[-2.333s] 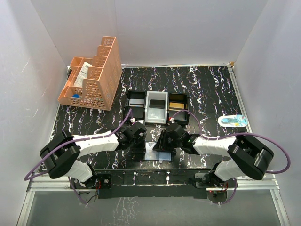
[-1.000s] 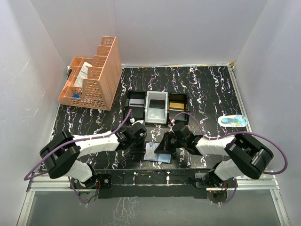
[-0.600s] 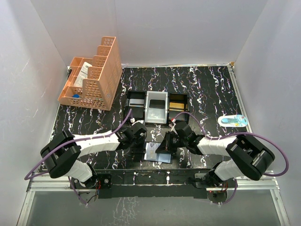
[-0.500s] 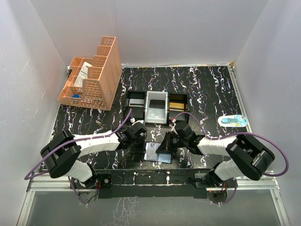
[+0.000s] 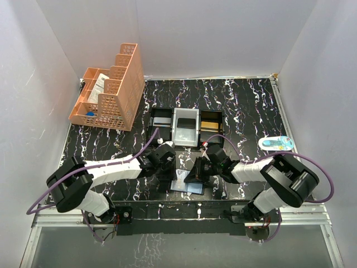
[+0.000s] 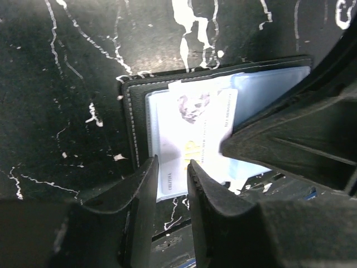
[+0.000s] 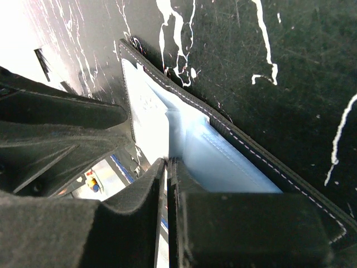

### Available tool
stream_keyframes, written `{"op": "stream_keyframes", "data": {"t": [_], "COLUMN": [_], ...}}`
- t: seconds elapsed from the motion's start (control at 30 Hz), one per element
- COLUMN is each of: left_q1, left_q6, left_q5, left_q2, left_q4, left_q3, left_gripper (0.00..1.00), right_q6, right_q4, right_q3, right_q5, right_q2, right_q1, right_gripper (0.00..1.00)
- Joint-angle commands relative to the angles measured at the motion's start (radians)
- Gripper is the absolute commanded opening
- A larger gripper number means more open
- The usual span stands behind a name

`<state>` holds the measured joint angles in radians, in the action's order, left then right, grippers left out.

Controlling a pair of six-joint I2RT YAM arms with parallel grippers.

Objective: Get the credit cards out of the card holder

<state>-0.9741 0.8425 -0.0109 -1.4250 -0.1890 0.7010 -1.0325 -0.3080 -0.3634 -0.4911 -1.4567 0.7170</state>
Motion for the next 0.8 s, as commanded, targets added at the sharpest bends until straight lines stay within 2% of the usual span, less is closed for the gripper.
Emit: {"op": "stream_keyframes", "data": {"t": [0.0,0.17,0.47,0.77], "left_q1": [-0.017,-0.038,-0.044,-0.045], "left_q6": [-0.043,-0.05,-0.021,-0.005], "left_q5": [0.008,-0.005,-0.121,-0.106], "left_q2": [-0.014,-0.09,-0.169,-0.136], "left_q4": [-0.038,-0.075,-0.267,-0.226], "left_q3": [0.063,0.09,0.152,0.106], "left_gripper": [0.26,0.18,0.09,0.08], "right_q6": [-0.012,-0.012,-0.015,0.008], "right_q4": [-0.056,-0.054,-0.082,-0.06], "right_q3": [0.006,0.005,0.041,0.052], "right_q5": [0.002,0.001,-0.048,-0.079], "right_q2": [-0.01,-0.009,0.023,0.059], "right_q1": [-0.007,-0.007,-0.035,-0.062], "right_gripper": [0.05,0.05,0.04,0.0]}}
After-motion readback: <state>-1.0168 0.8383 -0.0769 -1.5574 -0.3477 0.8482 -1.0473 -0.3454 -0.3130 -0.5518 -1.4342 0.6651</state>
